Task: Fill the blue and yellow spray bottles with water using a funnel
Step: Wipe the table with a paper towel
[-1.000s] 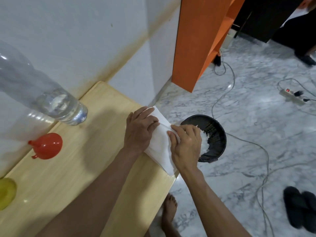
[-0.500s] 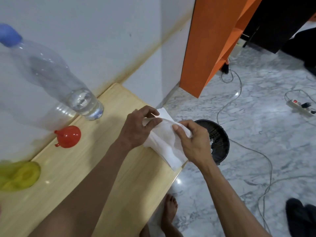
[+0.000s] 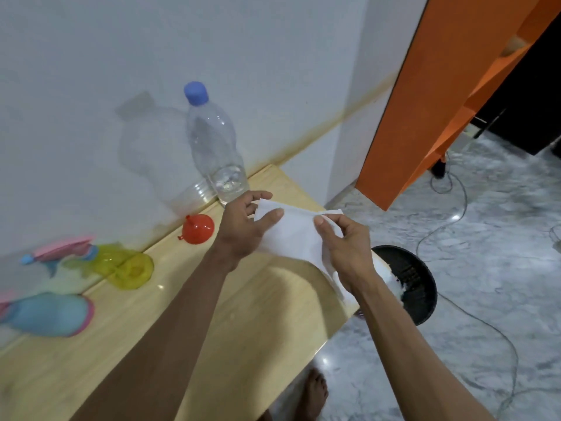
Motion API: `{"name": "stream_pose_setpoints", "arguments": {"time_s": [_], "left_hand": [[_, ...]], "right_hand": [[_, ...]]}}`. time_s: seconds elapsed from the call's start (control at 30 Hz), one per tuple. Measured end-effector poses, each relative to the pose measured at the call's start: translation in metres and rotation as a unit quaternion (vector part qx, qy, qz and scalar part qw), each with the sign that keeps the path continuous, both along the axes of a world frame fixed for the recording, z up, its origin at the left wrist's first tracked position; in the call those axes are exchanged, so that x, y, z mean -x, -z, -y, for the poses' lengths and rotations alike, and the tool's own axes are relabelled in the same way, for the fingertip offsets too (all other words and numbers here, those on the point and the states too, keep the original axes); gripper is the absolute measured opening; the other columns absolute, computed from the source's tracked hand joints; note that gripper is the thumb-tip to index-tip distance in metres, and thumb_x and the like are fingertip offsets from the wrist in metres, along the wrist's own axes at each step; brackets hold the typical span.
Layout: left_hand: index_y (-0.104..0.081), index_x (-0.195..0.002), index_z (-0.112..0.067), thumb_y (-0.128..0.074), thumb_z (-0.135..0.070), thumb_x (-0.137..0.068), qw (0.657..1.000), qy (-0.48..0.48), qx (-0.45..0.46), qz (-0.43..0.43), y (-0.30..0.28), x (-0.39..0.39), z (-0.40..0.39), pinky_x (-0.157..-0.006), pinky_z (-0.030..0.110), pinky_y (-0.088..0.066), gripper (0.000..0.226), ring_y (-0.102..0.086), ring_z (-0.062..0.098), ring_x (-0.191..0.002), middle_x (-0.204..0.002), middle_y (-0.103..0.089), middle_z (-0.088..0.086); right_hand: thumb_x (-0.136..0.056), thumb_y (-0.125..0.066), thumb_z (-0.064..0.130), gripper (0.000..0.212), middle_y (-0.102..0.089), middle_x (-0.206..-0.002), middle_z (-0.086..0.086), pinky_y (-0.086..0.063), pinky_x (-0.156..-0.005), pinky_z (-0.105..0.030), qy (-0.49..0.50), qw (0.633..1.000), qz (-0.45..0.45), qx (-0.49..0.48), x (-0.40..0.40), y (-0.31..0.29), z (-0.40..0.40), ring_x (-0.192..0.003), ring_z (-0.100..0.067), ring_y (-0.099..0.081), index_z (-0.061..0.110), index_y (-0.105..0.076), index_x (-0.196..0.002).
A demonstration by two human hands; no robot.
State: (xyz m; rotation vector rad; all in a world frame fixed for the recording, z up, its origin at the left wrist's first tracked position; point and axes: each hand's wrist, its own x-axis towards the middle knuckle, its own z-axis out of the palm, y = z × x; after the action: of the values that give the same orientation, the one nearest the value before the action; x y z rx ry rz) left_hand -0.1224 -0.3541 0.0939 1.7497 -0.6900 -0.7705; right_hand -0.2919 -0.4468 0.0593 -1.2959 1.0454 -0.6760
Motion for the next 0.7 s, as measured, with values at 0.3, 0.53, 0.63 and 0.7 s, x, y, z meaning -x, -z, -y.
{"name": "stream_pose_setpoints", "arguments": {"time_s": [0.3,0.53,0.63,0.7], "left_hand": [[-0.067,-0.109,-0.022,-0.074,-0.015,-0.085,0.993,-0.073,-0.052,0.073,0.028,-0.055,-0.088,-0.077,0.029,-0.054,0.027,-0.065,0.017,-0.093,-0.107,-0.069,0.002],[-0.065,-0.124,-0.021,-0.066,-0.016,-0.091,0.97,-0.031,-0.124,0.206,0.079,-0.085,-0.122,-0.084,0.025,-0.043,0.033,-0.063,0.025,-0.106,-0.114,-0.071,0.003],[-0.058,-0.132,-0.024,-0.061,-0.018,-0.095,0.96,-0.001,-0.136,0.245,0.107,-0.096,-0.126,-0.091,0.024,-0.04,0.038,-0.06,0.024,-0.112,-0.124,-0.067,0.002],[-0.055,-0.135,-0.025,-0.059,-0.02,-0.096,0.954,0.021,-0.132,0.269,0.126,-0.101,-0.127,-0.096,0.027,-0.041,0.039,-0.059,0.023,-0.115,-0.128,-0.063,0.001]], "right_hand": [[-0.1,-0.059,0.02,0.028,-0.066,-0.093,0.014,-0.04,-0.07,-0.005,-0.015,0.984,-0.066,0.164,-0.066,0.023,-0.102,-0.085,-0.003,-0.06,0.03,-0.059,-0.127],[-0.098,-0.052,0.007,0.032,-0.073,-0.113,0.003,-0.042,-0.086,-0.005,-0.041,0.972,-0.108,0.206,-0.104,0.077,-0.145,-0.099,0.0,-0.06,0.018,-0.071,-0.121],[-0.093,-0.051,0.004,0.04,-0.069,-0.118,-0.002,-0.04,-0.085,-0.007,-0.06,0.962,-0.141,0.225,-0.113,0.097,-0.152,-0.104,-0.012,-0.063,0.016,-0.068,-0.128],[-0.092,-0.045,0.012,0.045,-0.067,-0.122,-0.003,-0.045,-0.085,-0.02,-0.064,0.958,-0.156,0.231,-0.117,0.107,-0.156,-0.107,-0.019,-0.064,0.017,-0.065,-0.132]]}}
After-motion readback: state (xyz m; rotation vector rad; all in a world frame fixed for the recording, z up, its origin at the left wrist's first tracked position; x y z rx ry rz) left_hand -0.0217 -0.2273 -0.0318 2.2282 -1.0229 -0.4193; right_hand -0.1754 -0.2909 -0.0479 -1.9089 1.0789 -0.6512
